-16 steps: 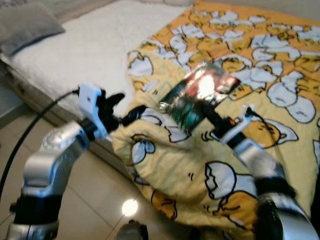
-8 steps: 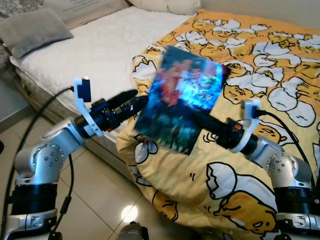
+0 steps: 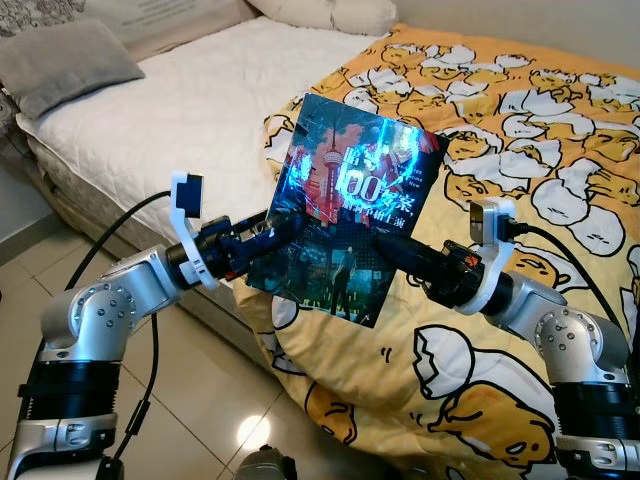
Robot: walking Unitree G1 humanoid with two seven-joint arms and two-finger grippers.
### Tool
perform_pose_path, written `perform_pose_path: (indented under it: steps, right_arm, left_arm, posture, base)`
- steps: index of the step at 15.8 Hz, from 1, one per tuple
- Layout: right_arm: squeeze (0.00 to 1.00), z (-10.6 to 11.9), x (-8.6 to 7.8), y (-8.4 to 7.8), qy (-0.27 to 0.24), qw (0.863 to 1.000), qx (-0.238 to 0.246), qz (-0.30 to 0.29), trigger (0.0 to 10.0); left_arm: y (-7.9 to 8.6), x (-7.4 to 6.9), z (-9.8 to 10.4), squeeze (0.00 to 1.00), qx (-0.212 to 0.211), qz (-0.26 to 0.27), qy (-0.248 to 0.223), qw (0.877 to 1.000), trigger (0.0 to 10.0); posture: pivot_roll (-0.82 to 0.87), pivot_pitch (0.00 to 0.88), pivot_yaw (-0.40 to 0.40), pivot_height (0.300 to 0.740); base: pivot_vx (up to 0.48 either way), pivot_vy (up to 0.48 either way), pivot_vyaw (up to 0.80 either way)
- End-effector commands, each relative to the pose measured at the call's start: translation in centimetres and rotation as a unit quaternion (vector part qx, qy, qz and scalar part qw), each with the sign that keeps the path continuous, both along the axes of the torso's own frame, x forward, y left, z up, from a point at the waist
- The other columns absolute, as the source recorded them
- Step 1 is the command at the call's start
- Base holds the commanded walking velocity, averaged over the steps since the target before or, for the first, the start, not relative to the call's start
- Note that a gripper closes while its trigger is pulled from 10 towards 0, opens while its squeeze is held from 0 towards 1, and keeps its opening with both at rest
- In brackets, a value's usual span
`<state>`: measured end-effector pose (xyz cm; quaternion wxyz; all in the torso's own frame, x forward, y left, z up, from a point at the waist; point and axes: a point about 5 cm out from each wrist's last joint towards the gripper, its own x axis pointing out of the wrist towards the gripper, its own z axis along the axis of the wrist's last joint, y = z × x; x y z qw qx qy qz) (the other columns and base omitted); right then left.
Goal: Clean up the room
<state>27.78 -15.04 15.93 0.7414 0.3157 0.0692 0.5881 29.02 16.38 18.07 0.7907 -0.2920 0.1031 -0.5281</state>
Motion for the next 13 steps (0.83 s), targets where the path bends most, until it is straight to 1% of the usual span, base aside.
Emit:
perform_pose_path:
  steps: [1, 3, 5, 7, 9, 11, 13]
  right_arm:
    - [0.00, 0.76, -0.27, 0.14, -0.018, 1.000, 0.012, 0.012, 0.0]
    - [0.00, 0.73, -0.36, 0.20, -0.015, 1.000, 0.010, 0.016, 0.0]
    - [0.00, 0.60, -0.36, 0.34, -0.010, 1.000, 0.009, 0.017, 0.0]
    - [0.00, 0.50, -0.46, 0.44, -0.008, 1.000, 0.009, 0.019, 0.0]
    - [0.00, 0.29, -0.59, 0.58, -0.004, 1.000, 0.006, 0.023, 0.0]
    - [0.00, 0.23, -0.63, 0.61, -0.003, 1.000, 0.005, 0.025, 0.0]
    - [0.00, 0.19, -0.66, 0.69, -0.002, 1.000, 0.005, 0.026, 0.0]
  left_arm:
    - [-0.16, 0.16, 0.31, 0.00, 0.007, -0.013, 0.000, 1.000, 0.0]
    - [-0.30, 0.12, 0.23, 0.00, 0.019, -0.012, -0.015, 1.000, 0.0]
    - [-0.34, -0.26, -0.20, 0.00, 0.030, -0.025, 0.000, 0.999, 0.0]
    - [-0.32, -0.39, -0.40, 0.00, 0.034, -0.027, 0.001, 0.999, 0.0]
    - [-0.15, -0.38, -0.16, 0.00, 0.015, -0.012, -0.023, 1.000, 0.0]
    - [-0.05, -0.27, 0.08, 0.00, 0.004, 0.000, -0.035, 0.999, 0.0]
    - [0.03, -0.55, 0.23, 0.00, -0.008, -0.002, -0.034, 0.999, 0.0]
  posture:
    - [-0.01, 0.000, 0.079, 0.740]
    - [-0.01, 0.000, 0.077, 0.740]
    - [-0.01, 0.000, 0.073, 0.740]
    - [-0.01, 0.000, 0.070, 0.740]
    - [-0.01, 0.000, 0.066, 0.740]
    - [-0.01, 0.000, 0.065, 0.740]
    - [-0.01, 0.000, 0.062, 0.740]
  base:
    - [0.000, 0.000, 0.00]
    - [0.000, 0.000, 0.00]
    - [0.000, 0.000, 0.00]
    - [0.000, 0.000, 0.00]
    - [0.000, 0.000, 0.00]
    - [0.000, 0.000, 0.00]
    - [0.000, 0.000, 0.00]
